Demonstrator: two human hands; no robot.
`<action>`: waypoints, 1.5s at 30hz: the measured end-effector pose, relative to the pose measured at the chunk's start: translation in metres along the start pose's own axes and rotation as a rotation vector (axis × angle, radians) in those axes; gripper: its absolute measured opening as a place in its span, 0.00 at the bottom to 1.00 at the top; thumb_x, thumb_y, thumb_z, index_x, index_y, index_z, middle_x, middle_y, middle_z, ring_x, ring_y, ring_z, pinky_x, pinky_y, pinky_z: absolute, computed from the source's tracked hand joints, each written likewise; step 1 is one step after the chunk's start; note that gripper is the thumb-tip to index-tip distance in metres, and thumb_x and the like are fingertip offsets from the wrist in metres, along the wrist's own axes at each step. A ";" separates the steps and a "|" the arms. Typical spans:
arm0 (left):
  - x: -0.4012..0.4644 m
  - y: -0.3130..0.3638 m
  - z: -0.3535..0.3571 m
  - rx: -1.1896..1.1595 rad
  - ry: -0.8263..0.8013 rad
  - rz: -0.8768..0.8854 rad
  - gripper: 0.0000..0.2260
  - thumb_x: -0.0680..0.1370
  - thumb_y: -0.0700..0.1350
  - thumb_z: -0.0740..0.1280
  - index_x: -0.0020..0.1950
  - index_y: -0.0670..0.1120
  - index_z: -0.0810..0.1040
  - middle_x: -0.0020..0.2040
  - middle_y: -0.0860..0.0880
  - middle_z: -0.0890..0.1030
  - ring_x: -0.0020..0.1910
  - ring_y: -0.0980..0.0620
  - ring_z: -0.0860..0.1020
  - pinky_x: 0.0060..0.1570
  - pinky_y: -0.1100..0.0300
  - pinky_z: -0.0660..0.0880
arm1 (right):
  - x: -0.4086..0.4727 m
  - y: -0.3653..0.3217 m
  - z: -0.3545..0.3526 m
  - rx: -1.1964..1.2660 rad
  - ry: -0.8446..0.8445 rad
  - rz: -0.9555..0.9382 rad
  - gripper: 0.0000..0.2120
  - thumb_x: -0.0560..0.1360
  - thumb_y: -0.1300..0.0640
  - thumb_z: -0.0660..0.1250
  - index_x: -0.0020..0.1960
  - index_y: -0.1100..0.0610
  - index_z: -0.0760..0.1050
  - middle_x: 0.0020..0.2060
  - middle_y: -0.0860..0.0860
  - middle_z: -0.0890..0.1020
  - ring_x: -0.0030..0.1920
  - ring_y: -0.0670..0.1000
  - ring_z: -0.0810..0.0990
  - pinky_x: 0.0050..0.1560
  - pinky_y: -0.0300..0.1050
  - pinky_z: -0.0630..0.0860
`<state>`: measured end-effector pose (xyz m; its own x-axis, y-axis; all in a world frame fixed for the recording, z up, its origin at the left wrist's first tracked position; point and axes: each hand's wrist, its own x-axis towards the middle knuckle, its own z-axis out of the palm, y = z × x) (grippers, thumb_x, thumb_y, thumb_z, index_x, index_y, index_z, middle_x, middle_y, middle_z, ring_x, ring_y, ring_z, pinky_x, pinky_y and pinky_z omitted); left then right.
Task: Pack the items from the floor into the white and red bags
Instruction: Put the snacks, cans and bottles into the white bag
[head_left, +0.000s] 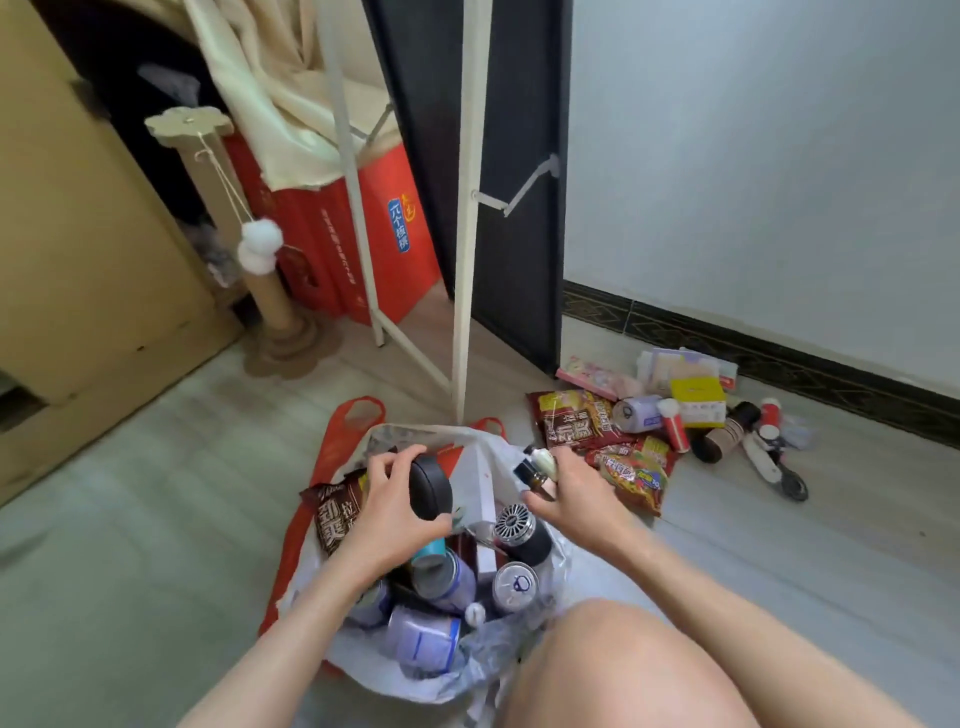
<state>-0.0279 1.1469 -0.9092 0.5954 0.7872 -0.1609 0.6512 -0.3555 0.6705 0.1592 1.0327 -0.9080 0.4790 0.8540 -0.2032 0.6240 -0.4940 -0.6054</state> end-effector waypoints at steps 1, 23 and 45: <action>-0.003 -0.010 0.009 0.010 0.001 -0.028 0.38 0.63 0.52 0.70 0.70 0.50 0.61 0.61 0.50 0.59 0.64 0.48 0.65 0.65 0.58 0.61 | 0.002 0.003 0.014 0.038 -0.032 0.038 0.15 0.71 0.48 0.67 0.50 0.54 0.66 0.44 0.50 0.76 0.42 0.52 0.74 0.40 0.46 0.69; 0.018 -0.038 0.099 0.639 -0.004 0.162 0.40 0.51 0.58 0.76 0.60 0.50 0.70 0.55 0.47 0.77 0.46 0.45 0.77 0.40 0.52 0.74 | 0.084 0.042 0.086 -0.262 -0.200 0.038 0.23 0.73 0.49 0.67 0.61 0.62 0.68 0.58 0.59 0.74 0.58 0.60 0.74 0.54 0.51 0.71; 0.030 -0.043 0.092 0.609 0.066 0.083 0.34 0.62 0.53 0.78 0.65 0.44 0.73 0.63 0.42 0.76 0.60 0.43 0.76 0.52 0.48 0.75 | 0.065 0.062 0.097 -0.119 -0.039 -0.097 0.16 0.73 0.69 0.57 0.59 0.60 0.71 0.55 0.57 0.77 0.57 0.60 0.72 0.52 0.51 0.69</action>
<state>0.0054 1.1396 -1.0089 0.6382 0.7669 -0.0673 0.7670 -0.6258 0.1417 0.1684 1.0732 -1.0334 0.3900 0.9032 -0.1793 0.7361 -0.4228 -0.5286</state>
